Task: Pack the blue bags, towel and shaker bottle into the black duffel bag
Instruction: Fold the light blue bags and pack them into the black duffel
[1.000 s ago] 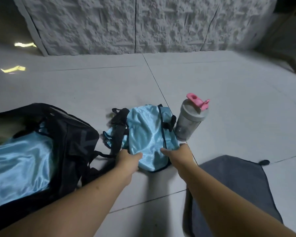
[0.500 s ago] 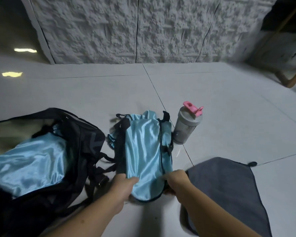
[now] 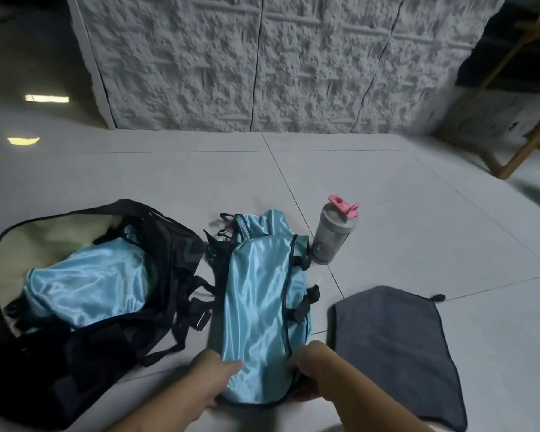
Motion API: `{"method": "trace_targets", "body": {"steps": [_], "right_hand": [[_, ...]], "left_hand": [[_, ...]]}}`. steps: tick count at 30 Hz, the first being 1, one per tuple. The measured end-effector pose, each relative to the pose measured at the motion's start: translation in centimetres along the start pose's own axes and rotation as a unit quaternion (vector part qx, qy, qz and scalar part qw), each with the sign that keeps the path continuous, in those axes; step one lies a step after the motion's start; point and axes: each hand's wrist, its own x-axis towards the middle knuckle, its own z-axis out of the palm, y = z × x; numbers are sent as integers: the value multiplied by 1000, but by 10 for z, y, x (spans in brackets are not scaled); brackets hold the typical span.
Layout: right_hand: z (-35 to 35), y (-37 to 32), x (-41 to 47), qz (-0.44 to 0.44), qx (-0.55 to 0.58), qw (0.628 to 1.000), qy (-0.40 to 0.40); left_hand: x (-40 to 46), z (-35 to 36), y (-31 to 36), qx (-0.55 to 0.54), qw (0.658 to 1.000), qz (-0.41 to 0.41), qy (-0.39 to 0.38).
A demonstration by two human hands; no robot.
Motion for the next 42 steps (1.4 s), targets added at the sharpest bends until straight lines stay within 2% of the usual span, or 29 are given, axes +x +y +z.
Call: {"method": "trace_targets", "body": {"steps": [4,6,11,13,15,17,19,23,25,29,31,34,36,39,42], "right_hand": [[-2,3,12,-72,-28,986,146],[-2,2,12,-109,-18,976,186],[5,-5,21,-124,45,982,133],[6,-5,23,-128,39,985,114],[8,-3,22,-143,29,984,100],[9,2,19,-167,47,981,92],[10,9,16,-207,85,972,67],[4,17,-1,-265,124,956,-2],[0,17,-12,-254,126,959,-15],[-3,19,-17,-167,140,976,15],[-3,22,-22,-144,133,980,16],[-4,28,-31,-116,158,980,-17],[-5,31,-39,-99,194,974,-57],[-10,34,-46,-75,226,966,-100],[-17,37,-54,-71,224,962,-137]], "left_hand": [[9,1,0,62,997,41,30],[12,3,8,69,994,71,45],[26,6,14,-1,997,74,14],[47,7,-1,-6,998,66,-2],[62,6,-13,10,998,67,16],[49,3,-7,34,996,76,39],[24,-2,7,9,993,107,47],[-1,-8,14,-15,989,150,2],[-7,-11,13,-15,990,137,-12],[-18,-14,10,-45,990,111,-67],[-25,-17,13,-113,984,98,-92],[-35,-25,10,-213,958,55,-183],[-34,-32,4,-181,956,61,-222],[-34,-39,-6,-76,962,95,-243],[-46,-41,-7,62,959,153,-229]]}}
